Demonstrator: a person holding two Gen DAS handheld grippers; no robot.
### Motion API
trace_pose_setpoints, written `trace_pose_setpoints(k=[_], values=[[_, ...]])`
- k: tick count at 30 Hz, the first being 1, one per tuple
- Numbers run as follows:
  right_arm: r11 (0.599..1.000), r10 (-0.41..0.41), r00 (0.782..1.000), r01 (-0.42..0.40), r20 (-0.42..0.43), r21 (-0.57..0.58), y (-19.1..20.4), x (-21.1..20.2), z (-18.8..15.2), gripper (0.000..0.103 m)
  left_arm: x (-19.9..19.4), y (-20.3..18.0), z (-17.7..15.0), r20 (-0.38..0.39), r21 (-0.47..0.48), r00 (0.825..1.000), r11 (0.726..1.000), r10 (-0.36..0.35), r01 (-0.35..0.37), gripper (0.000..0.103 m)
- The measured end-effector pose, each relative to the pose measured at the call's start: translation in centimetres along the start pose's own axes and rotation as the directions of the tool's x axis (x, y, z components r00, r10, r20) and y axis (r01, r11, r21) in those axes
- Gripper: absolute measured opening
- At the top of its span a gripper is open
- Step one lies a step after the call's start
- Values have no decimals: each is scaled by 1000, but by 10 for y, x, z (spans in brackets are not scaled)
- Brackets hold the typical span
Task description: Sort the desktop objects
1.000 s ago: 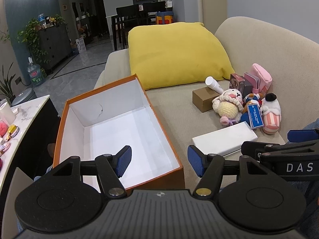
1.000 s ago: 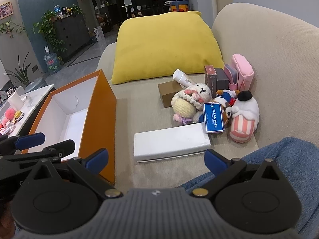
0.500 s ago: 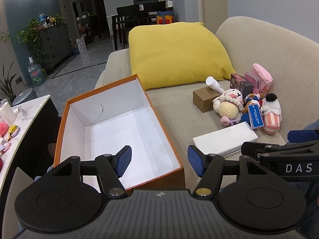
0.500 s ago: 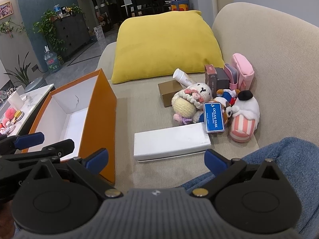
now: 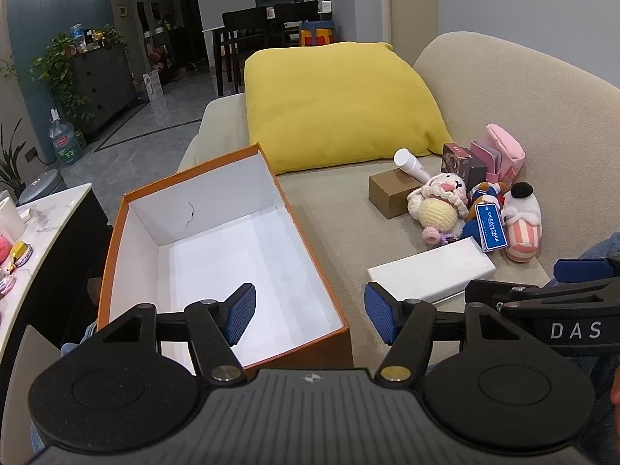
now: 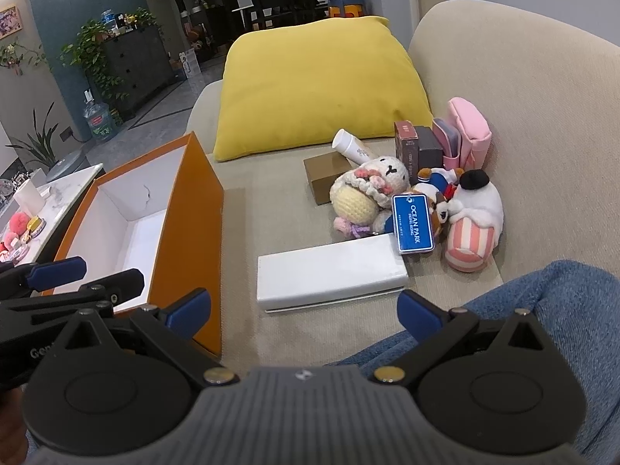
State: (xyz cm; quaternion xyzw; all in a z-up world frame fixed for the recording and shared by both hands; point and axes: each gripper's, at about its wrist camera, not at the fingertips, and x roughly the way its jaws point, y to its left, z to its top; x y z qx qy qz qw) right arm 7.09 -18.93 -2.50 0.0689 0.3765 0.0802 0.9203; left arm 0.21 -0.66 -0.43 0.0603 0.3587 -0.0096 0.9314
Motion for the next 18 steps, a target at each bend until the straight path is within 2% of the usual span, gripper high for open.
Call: trace_pose_setpoints(k=[12, 16, 18], values=[[999, -24, 1000, 23, -1, -24, -10, 2, 9, 102, 7, -8, 17, -5, 31, 998, 997, -67, 67, 70], [999, -24, 999, 22, -37, -47, -18, 10, 16, 100, 16, -15, 24, -30, 72, 993, 991, -111, 113, 68], [998, -29, 998, 25, -63, -61, -24, 14, 21, 96, 22, -19, 29, -47, 100, 989, 985, -138, 142, 68]])
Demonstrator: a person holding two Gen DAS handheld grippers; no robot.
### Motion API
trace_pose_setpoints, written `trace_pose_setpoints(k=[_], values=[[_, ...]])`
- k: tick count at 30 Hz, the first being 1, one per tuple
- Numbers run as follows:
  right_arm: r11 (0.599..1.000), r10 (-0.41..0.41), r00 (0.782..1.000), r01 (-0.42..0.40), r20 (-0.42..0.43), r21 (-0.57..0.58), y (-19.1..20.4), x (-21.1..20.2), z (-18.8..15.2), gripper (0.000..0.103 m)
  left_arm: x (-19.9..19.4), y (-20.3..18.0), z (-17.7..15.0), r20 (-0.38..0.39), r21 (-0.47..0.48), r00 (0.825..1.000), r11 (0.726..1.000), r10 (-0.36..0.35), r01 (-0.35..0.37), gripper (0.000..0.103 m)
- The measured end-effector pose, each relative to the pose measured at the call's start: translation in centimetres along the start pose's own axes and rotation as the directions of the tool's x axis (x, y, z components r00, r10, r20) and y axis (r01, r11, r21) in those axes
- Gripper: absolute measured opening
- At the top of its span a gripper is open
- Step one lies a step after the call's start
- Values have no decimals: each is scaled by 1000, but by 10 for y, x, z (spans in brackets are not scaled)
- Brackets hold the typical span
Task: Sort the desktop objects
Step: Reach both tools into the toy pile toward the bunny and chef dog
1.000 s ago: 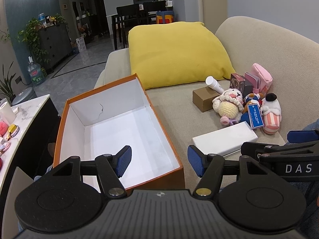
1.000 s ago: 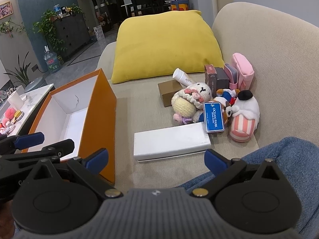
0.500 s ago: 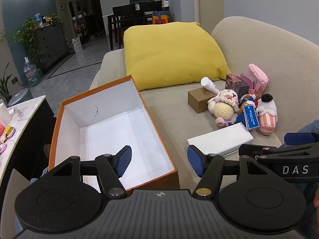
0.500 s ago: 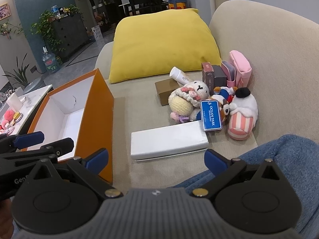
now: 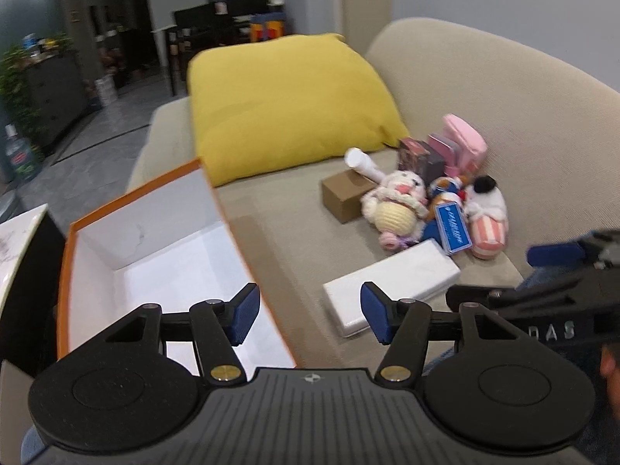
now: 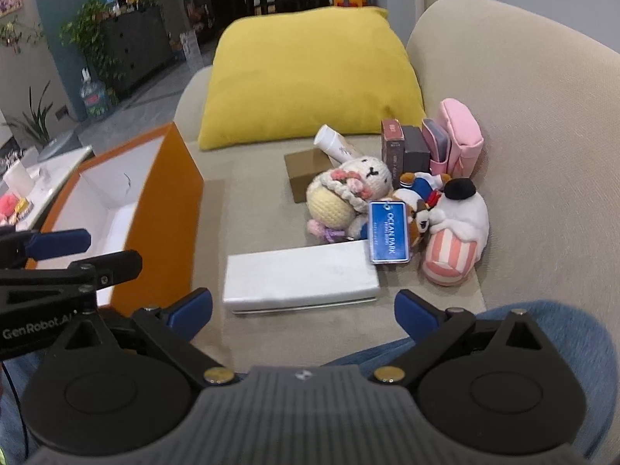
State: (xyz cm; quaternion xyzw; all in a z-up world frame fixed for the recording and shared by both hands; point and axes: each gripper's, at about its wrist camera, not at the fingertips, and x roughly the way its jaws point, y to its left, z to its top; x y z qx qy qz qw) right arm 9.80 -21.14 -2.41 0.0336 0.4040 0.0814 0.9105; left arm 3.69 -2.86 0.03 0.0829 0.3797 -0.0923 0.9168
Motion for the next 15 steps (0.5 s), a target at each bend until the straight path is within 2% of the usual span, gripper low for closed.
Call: trace_pose_setpoints(k=[5, 9, 15], values=[[1000, -15, 999, 14, -43, -25, -20, 7, 21, 89, 15, -10, 20, -17, 54, 998, 997, -63, 64, 68], [999, -46, 996, 46, -73, 4, -42, 19, 41, 84, 32, -16, 42, -27, 81, 993, 990, -111, 113, 68], [993, -33, 991, 47, -126, 107, -76, 57, 69, 78, 75, -27, 74, -73, 170, 971, 956, -229, 238, 68]])
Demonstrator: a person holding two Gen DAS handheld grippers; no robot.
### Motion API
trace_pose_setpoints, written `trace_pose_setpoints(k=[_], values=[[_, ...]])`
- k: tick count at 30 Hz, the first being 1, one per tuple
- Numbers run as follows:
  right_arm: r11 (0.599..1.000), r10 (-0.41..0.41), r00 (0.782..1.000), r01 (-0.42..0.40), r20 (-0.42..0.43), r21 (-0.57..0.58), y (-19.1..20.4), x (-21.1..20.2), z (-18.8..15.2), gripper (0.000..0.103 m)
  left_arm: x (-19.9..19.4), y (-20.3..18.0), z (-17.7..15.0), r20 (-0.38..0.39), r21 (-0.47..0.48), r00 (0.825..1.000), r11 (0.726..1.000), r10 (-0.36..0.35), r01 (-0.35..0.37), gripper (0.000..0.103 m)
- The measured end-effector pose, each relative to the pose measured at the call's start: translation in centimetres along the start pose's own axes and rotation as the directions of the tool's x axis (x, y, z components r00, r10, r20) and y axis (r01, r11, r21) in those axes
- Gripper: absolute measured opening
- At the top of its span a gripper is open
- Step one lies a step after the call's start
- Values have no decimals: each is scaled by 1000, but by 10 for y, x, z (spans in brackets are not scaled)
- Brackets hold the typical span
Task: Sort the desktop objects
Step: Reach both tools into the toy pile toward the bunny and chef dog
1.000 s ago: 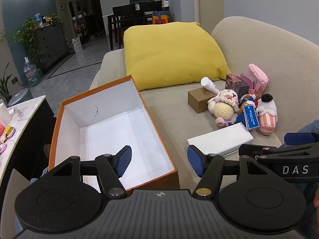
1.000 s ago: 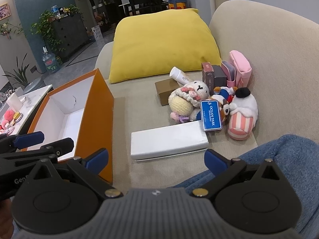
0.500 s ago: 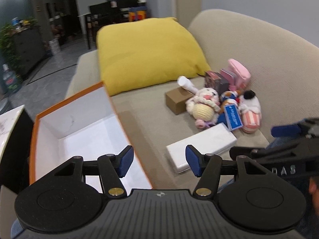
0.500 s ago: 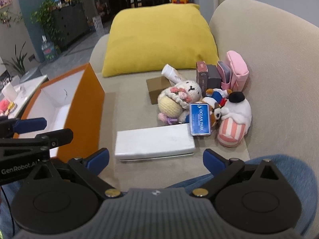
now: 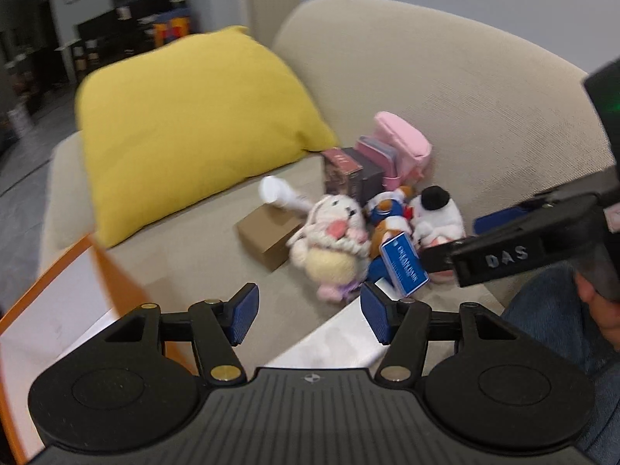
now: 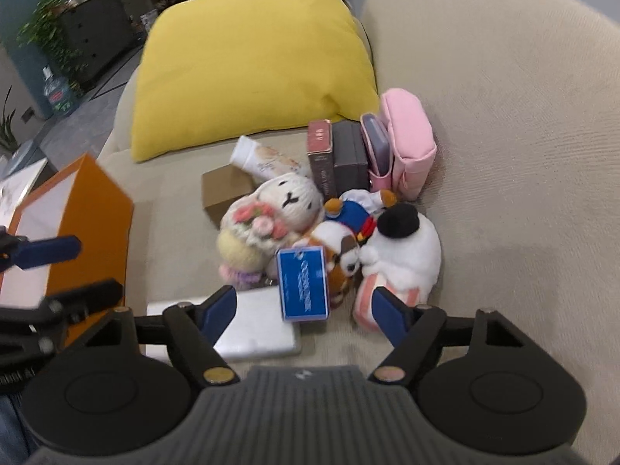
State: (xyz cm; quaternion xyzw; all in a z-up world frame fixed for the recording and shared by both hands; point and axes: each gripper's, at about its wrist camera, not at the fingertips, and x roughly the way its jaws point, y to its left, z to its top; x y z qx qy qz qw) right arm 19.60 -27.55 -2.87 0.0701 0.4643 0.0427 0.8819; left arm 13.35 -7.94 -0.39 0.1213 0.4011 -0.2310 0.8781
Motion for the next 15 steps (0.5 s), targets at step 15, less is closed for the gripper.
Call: trace_pose_setpoints(k=[15], values=[[951, 128, 983, -83, -134, 298, -38, 87, 30, 76, 105, -8, 37, -107, 146, 993, 987, -51, 66, 69]])
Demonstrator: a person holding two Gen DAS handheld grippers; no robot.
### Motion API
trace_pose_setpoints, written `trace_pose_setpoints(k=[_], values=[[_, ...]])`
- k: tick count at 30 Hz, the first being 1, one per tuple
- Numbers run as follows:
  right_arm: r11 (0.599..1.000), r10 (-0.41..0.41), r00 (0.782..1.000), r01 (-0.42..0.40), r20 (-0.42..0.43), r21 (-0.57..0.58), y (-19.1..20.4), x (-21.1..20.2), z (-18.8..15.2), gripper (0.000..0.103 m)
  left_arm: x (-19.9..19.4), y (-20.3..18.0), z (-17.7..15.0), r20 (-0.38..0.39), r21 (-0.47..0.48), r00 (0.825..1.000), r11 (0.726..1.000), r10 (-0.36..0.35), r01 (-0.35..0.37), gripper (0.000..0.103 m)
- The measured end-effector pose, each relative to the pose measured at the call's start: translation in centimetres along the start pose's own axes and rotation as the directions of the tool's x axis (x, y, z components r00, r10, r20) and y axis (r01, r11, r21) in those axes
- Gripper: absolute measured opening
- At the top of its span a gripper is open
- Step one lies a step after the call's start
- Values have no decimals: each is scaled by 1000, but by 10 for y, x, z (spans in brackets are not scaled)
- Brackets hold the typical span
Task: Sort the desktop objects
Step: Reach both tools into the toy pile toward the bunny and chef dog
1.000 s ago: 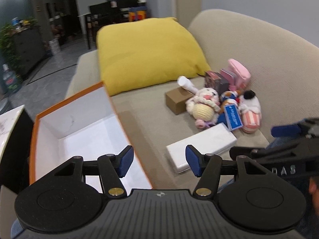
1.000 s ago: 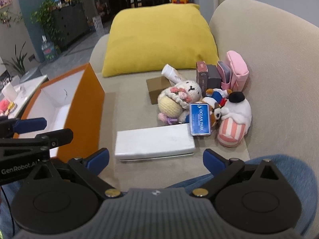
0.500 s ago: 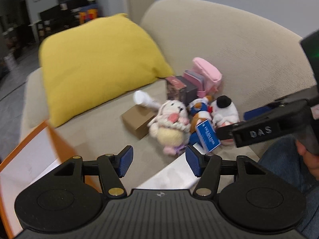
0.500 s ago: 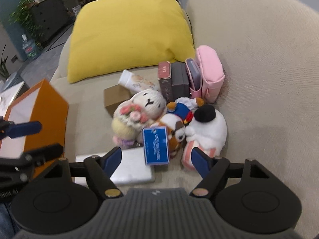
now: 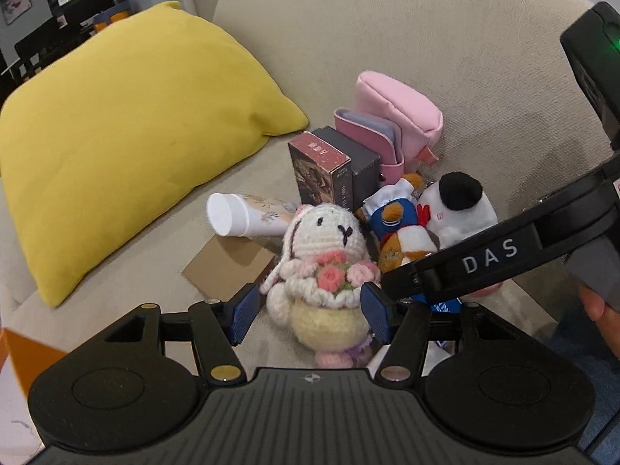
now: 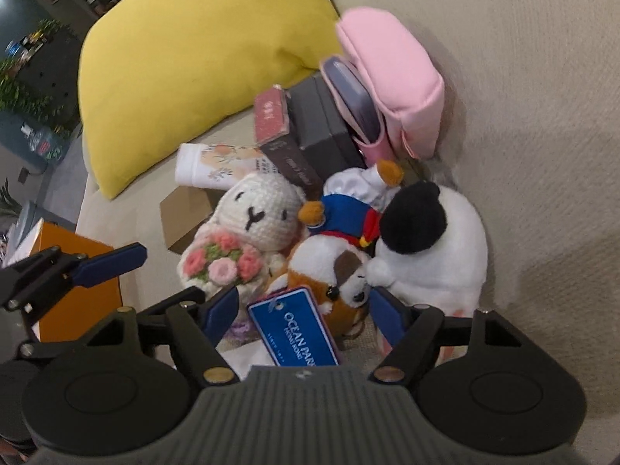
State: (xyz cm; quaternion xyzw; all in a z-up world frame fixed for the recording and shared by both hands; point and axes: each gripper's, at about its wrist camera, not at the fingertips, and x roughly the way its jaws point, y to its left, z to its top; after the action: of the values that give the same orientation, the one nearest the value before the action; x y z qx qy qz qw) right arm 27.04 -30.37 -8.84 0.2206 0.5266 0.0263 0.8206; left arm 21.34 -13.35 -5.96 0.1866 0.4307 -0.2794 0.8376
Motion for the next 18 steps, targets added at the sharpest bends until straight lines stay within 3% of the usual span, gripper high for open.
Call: trace_pose_setpoints(k=[12, 15, 18], values=[[997, -1, 999, 4, -39, 78, -8, 29, 9, 73, 31, 2, 7, -50, -7, 998, 999, -35, 35, 75], [998, -37, 999, 38, -27, 41, -1, 30, 5, 65, 39, 1, 5, -83, -29, 994, 997, -74, 72, 67], [998, -50, 999, 51, -13, 28, 1, 29, 2, 60, 37, -5, 2, -61, -14, 997, 998, -56, 55, 62]])
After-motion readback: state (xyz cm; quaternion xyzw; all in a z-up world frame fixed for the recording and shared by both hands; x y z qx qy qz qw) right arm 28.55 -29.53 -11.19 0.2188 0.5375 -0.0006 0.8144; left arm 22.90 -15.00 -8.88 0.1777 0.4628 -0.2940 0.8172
